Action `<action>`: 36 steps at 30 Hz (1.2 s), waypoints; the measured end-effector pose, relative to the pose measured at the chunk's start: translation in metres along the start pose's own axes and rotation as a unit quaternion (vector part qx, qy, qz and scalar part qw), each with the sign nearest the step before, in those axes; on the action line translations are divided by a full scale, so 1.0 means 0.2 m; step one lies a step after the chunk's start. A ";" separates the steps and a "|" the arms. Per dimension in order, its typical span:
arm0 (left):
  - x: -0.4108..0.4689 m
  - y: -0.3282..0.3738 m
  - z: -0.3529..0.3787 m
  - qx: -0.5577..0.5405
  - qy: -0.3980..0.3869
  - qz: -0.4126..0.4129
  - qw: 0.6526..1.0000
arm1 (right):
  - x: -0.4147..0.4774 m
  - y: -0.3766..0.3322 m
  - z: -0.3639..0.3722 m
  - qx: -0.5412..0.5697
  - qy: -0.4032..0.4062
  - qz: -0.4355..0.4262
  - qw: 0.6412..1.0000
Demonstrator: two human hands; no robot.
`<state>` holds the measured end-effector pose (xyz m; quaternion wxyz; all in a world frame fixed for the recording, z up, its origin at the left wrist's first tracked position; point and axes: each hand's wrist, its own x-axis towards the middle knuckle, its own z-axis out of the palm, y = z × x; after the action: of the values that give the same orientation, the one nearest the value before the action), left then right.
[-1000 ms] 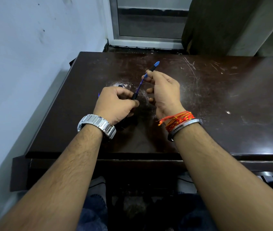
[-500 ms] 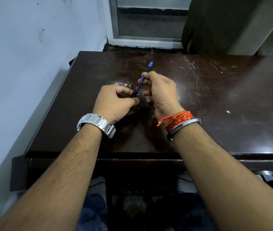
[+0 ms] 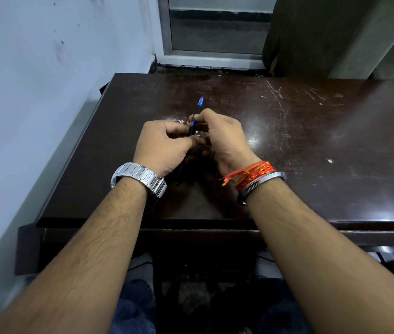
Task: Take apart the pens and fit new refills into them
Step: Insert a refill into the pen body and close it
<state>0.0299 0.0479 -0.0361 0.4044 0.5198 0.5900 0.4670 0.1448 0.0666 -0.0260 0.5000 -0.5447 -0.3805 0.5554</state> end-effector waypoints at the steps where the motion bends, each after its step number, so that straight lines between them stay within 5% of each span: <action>1: 0.00 0.00 0.00 0.000 0.001 0.000 1.000 | 0.00 0.00 0.00 -0.012 0.004 0.000 1.000; 36: 0.01 -0.03 0.01 -0.001 0.049 0.032 0.998 | -0.02 0.00 -0.02 0.076 0.030 -0.095 0.992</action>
<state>0.0303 0.0503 -0.0416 0.3598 0.5147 0.5919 0.5053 0.1483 0.0616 -0.0254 0.6014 -0.4833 -0.3718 0.5162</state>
